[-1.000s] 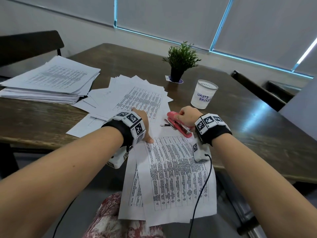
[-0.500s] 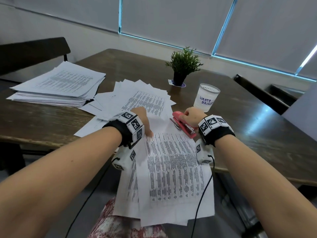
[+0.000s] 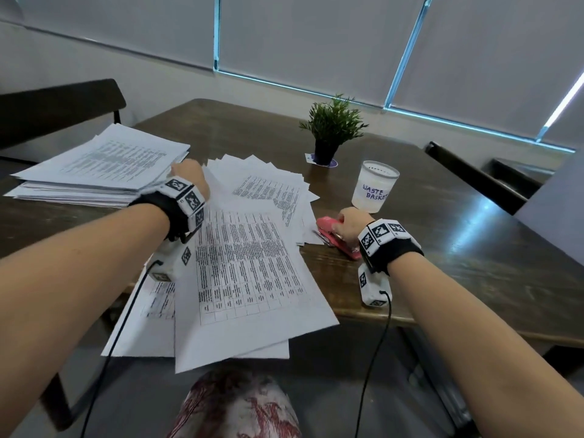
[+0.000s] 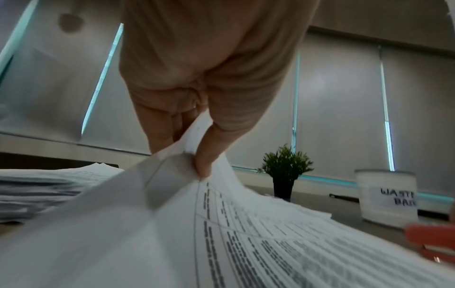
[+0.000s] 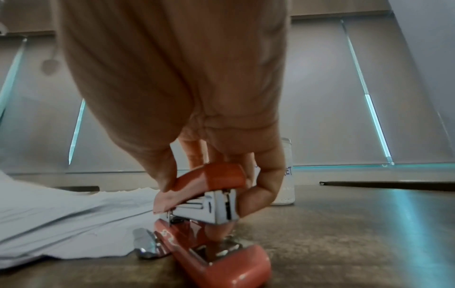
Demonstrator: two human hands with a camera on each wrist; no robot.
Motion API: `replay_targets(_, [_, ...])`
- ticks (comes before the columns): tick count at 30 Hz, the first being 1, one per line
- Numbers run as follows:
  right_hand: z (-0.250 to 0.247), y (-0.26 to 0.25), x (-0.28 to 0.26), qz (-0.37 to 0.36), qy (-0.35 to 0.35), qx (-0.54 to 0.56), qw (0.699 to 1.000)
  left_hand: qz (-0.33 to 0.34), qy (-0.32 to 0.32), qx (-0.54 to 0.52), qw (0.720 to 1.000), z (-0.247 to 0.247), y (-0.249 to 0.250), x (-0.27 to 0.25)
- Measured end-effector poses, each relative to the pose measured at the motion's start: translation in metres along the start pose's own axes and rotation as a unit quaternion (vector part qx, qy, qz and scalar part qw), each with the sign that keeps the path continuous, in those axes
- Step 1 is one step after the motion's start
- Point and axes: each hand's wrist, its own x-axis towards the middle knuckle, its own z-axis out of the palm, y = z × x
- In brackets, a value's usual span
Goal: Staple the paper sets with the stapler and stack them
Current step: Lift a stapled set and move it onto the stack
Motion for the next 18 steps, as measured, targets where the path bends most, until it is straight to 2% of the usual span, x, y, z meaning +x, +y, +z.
replay_targets(2, [-0.002, -0.003, 0.001, -0.002, 0.000, -0.021, 1.000, -0.008, 0.015, 0.002, 1.000, 0.014, 0.001, -0.004])
replay_targets(3, [-0.003, -0.005, 0.003, -0.002, -0.002, -0.040, 0.999, 0.003, 0.003, 0.000, 1.000, 0.018, 0.003, -0.009])
replay_targets(7, [-0.008, -0.015, 0.003, -0.004, 0.004, -0.119, 0.993, 0.129, -0.118, 0.017, 0.984, 0.026, 0.021, -0.022])
replay_targets(9, [-0.015, -0.025, 0.001, -0.034, 0.029, -0.161, 0.986, 0.161, -0.186, 0.014, 0.969, 0.030, 0.034, -0.029])
replay_targets(11, [-0.018, -0.040, 0.001, -0.083, 0.040, -0.146, 0.985, 0.170, -0.225, 0.021, 0.959, 0.035, 0.042, -0.034])
replay_targets(14, [-0.010, -0.057, 0.003, -0.123, -0.007, -0.080, 0.989, 0.175, -0.223, 0.014, 0.959, 0.043, 0.049, -0.039])
replay_targets(18, [0.002, -0.066, 0.004, -0.123, -0.060, -0.086, 0.987, 0.178, -0.207, 0.031, 0.962, 0.044, 0.051, -0.046])
